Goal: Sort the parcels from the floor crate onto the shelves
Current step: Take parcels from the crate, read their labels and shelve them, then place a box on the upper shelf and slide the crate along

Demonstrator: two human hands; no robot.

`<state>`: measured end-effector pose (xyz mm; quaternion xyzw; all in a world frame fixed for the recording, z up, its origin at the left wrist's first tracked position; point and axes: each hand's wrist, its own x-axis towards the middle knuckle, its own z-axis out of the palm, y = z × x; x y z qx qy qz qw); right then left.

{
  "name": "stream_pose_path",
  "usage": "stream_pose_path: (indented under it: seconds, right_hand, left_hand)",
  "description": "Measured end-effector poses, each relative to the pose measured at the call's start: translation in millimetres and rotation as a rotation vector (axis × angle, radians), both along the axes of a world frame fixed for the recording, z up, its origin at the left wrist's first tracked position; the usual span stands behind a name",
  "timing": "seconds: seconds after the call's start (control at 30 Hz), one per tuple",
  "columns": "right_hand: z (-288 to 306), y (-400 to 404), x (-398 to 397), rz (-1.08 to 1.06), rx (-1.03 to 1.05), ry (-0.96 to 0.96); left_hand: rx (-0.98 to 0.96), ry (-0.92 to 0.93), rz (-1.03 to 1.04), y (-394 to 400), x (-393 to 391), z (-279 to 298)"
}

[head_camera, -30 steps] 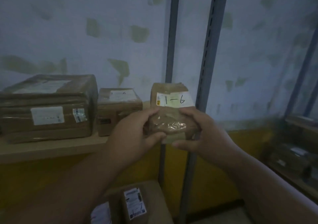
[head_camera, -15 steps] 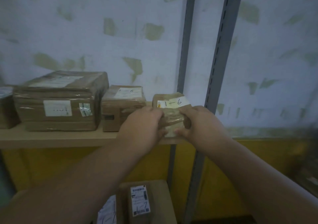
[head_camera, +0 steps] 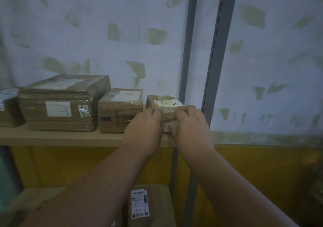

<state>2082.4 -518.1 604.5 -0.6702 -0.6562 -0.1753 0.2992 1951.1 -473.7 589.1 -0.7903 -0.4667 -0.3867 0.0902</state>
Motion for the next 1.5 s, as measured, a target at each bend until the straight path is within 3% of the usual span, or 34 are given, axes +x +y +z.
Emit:
stream_pose_path:
  seconds: [0.2, 0.4, 0.77, 0.97, 1.23, 1.5]
  right_hand:
    - [1.2, -28.5, -26.9, 0.093, 0.049, 0.066]
    - [-1.9, -48.2, -110.3, 0.273, -0.01, 0.005]
    - [-45.6, -72.5, -478.6, 0.87, 0.009, 0.098]
    - [-66.2, -83.1, -660.9, 1.109, -0.078, 0.182]
    - [-100.8, -41.9, -875.5, 1.335, -0.164, 0.152]
    - [-102.3, -5.3, -1103.1, 1.492, -0.266, 0.121]
  left_hand:
    - [0.042, -0.043, -0.065, -33.6, -51.2, -10.4]
    - [0.064, -0.007, 0.039, -62.5, -185.1, -42.2]
    - [-0.105, -0.037, 0.505, -189.7, -550.9, -94.0]
    - [-0.257, -0.043, 0.757, -251.1, -699.8, -110.8]
    - [-0.363, -0.099, 0.991, -243.6, -871.7, -161.3]
    - [-0.466, -0.188, 1.23, -238.9, -1052.4, -166.5]
